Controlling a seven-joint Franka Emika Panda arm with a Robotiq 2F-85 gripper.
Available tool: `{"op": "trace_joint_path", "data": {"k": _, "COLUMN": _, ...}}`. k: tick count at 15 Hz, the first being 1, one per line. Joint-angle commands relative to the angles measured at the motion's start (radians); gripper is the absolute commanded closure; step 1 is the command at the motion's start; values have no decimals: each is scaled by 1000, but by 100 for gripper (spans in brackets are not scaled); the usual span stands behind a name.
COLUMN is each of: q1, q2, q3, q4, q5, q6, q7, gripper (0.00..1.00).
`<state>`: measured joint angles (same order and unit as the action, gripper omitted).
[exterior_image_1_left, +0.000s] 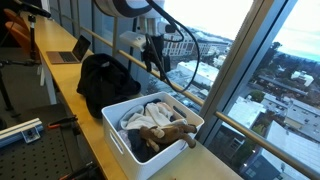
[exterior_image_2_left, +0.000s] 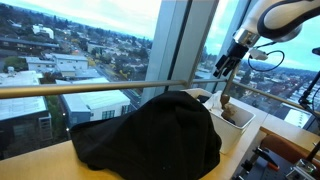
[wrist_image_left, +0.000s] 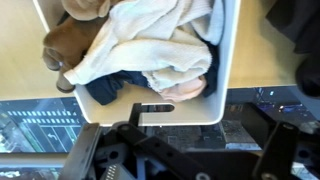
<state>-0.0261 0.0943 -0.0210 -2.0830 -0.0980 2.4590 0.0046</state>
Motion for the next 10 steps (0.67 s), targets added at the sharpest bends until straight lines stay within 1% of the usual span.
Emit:
{"op": "trace_joint_path", "data": {"k": 1, "q1": -40, "q2": 67, "q3": -52, "q4": -1, "q5": -38, "q6": 63, "q7": 1, "gripper": 0}}
{"op": "trace_joint_path", "data": {"k": 5, "q1": -67, "q2": 128, "q3": -95, "q4": -12, "q5": -59, "q6": 88, "q7": 20, "gripper": 0}}
{"op": "trace_joint_path", "data": {"k": 10, "q1": -68, "q2": 183, "q3": -114, "q4": -43, "q5": -46, "q6": 102, "q7": 61, "gripper": 0}}
